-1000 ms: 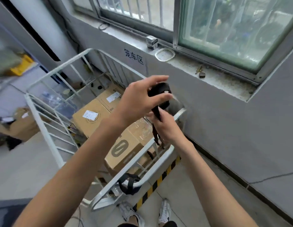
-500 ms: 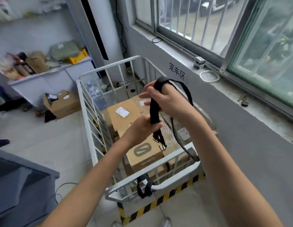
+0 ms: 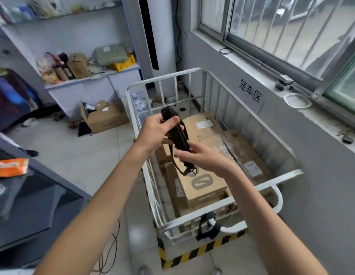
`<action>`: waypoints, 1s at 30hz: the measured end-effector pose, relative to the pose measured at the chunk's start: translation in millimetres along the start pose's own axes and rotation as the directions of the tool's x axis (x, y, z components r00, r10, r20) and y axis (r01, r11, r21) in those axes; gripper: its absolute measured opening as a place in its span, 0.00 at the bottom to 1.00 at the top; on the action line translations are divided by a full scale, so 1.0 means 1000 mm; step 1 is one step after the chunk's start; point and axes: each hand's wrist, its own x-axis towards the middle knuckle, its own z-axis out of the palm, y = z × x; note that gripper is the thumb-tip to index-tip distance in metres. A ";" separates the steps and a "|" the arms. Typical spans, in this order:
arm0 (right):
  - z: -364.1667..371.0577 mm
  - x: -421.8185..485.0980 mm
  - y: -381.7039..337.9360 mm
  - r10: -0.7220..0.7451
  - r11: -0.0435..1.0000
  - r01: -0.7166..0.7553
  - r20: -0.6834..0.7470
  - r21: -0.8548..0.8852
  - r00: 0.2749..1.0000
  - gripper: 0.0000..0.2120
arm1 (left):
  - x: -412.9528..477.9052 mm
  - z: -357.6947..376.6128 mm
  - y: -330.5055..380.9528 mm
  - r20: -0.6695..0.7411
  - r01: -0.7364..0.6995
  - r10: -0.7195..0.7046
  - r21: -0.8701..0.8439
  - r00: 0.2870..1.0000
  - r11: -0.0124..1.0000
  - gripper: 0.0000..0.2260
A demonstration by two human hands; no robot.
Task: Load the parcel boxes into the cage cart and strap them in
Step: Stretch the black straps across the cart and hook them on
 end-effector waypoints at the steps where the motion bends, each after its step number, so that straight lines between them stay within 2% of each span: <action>1: 0.011 0.007 -0.002 -0.005 1.000 0.005 -0.010 -0.008 1.000 0.11 | 0.003 -0.013 -0.002 -0.007 0.014 -0.015 -0.025 1.000 1.000 0.06; 5: 0.055 0.037 -0.017 -0.066 0.998 0.065 -0.115 -0.009 0.991 0.06 | 0.011 -0.068 -0.017 0.017 0.098 -0.097 -0.038 0.995 0.994 0.13; 9: 0.091 0.072 -0.031 -0.078 0.992 0.060 -0.171 -0.108 0.982 0.04 | 0.008 -0.118 -0.037 0.083 0.172 -0.188 0.170 0.979 0.970 0.24; 11: 0.104 0.086 -0.036 -0.052 0.988 0.026 -0.167 -0.155 0.985 0.04 | 0.001 -0.140 -0.044 0.068 0.147 -0.180 0.332 0.981 0.932 0.27; 12: 0.109 0.091 -0.039 -0.028 0.985 0.000 -0.159 -0.170 0.987 0.05 | -0.004 -0.151 -0.046 0.031 0.098 -0.124 0.436 0.992 0.894 0.28; 14: 0.120 0.102 -0.043 0.023 0.981 -0.053 -0.158 -0.189 0.987 0.06 | -0.013 -0.171 -0.050 -0.034 -0.050 0.100 0.680 0.994 0.731 0.25; 15: 0.125 0.106 -0.046 0.035 0.974 -0.070 -0.159 -0.216 0.987 0.07 | -0.016 -0.180 -0.049 -0.003 -0.149 0.225 0.742 0.974 0.654 0.22; 16: 0.129 0.110 -0.048 0.043 0.959 -0.084 -0.156 -0.270 0.987 0.07 | -0.017 -0.187 -0.048 0.083 -0.267 0.308 0.735 0.948 0.623 0.15; 17: 0.132 0.114 -0.049 0.048 0.937 -0.092 -0.136 -0.337 0.990 0.06 | -0.014 -0.193 -0.047 0.213 -0.373 0.318 0.686 0.924 0.625 0.12; 18: 0.134 0.119 -0.052 0.058 0.917 -0.095 -0.108 -0.387 0.993 0.05 | -0.009 -0.197 -0.046 0.367 -0.443 0.260 0.618 0.893 0.649 0.16; 20: 0.137 0.131 -0.058 0.068 0.909 -0.080 -0.044 -0.410 0.997 0.06 | 0.007 -0.202 -0.052 0.605 -0.439 0.023 0.550 0.796 0.710 0.31; 22: 0.134 0.144 -0.062 0.053 0.902 -0.057 -0.021 -0.428 0.998 0.03 | 0.030 -0.203 -0.060 0.690 -0.417 -0.148 0.579 0.709 0.701 0.36; 25: 0.120 0.164 -0.060 0.027 0.878 -0.048 -0.051 -0.477 0.998 0.05 | 0.068 -0.205 -0.073 0.685 -0.424 -0.148 0.590 0.713 0.687 0.29; 27: 0.108 0.182 -0.051 0.079 0.887 -0.121 -0.111 -0.445 0.991 0.04 | 0.096 -0.205 -0.078 0.664 -0.428 -0.143 0.616 0.734 0.662 0.18; 29: 0.095 0.201 -0.039 0.119 0.904 -0.194 -0.212 -0.382 0.970 0.10 | 0.128 -0.204 -0.082 0.655 -0.466 -0.145 0.658 0.741 0.591 0.07; 30: 0.088 0.210 -0.033 0.134 0.902 -0.233 -0.277 -0.363 0.952 0.13 | 0.144 -0.202 -0.083 0.655 -0.477 -0.158 0.674 0.739 0.564 0.08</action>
